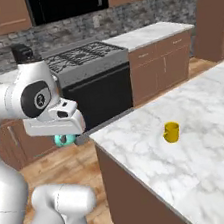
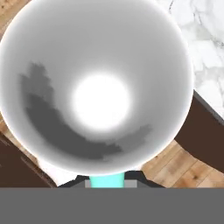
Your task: Clear the mugs and bowl far away from the sink.
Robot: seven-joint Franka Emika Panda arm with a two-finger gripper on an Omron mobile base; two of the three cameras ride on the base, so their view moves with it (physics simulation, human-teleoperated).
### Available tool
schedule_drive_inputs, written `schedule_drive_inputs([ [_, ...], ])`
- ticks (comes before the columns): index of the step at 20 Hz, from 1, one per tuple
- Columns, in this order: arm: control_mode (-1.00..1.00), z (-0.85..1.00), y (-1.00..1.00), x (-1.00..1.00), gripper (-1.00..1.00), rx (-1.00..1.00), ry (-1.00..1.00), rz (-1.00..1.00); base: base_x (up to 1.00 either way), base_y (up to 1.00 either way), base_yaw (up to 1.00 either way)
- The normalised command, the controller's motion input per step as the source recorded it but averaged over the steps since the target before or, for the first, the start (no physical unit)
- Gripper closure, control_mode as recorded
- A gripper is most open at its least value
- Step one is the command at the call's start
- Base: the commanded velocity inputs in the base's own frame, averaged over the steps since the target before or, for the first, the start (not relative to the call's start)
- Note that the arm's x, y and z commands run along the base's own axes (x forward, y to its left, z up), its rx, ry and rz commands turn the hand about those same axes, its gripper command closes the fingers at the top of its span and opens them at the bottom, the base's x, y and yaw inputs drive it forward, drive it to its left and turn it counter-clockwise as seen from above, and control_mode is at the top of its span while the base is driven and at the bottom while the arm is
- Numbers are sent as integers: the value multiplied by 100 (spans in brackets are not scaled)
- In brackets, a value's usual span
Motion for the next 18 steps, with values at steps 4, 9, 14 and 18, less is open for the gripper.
schedule_drive_inputs([
  [4, 100, 0, 0, 0, 100, 0, 0, 0, 0, -13, -89],
  [9, 100, 0, 0, 0, 100, 0, 0, 0, 62, 9, -46],
  [14, 100, 0, 0, 0, 100, 0, 0, 0, 100, 49, -1],
  [18, 100, 0, 0, 0, 100, 0, 0, 0, 97, 15, -4],
])
